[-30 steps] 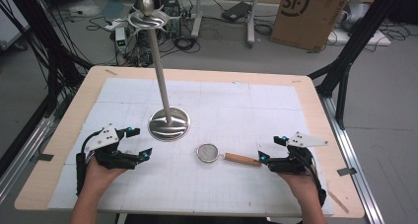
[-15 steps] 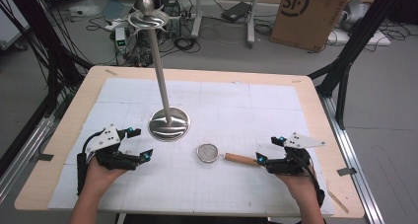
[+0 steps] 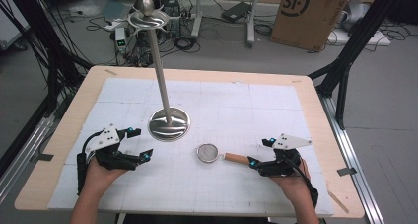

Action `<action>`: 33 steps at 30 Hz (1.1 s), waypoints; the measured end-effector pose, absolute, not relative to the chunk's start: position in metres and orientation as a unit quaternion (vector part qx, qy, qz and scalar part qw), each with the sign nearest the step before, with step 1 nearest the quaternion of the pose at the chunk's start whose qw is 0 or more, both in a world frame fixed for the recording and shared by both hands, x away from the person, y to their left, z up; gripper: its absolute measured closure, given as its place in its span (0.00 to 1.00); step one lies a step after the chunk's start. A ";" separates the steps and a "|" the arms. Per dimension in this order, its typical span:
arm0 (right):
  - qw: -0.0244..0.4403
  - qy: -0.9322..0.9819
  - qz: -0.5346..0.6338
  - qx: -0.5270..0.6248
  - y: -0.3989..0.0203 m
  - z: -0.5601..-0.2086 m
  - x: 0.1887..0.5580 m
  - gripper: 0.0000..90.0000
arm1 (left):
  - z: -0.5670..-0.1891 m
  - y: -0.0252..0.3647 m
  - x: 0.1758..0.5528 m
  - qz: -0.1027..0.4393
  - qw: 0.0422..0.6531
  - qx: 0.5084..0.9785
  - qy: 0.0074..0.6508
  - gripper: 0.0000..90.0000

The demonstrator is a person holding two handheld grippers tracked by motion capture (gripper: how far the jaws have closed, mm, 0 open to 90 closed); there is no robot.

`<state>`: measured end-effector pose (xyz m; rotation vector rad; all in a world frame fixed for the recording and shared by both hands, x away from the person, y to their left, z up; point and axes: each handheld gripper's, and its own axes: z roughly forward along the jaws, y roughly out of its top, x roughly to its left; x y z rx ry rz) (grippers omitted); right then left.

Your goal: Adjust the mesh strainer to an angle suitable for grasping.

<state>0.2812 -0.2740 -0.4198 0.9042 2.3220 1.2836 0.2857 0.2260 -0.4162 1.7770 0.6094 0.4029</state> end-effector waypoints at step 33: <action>0.112 0.873 0.390 0.269 -0.225 -0.424 0.301 0.47 | -0.418 0.223 0.286 0.166 0.569 0.763 0.257 0.17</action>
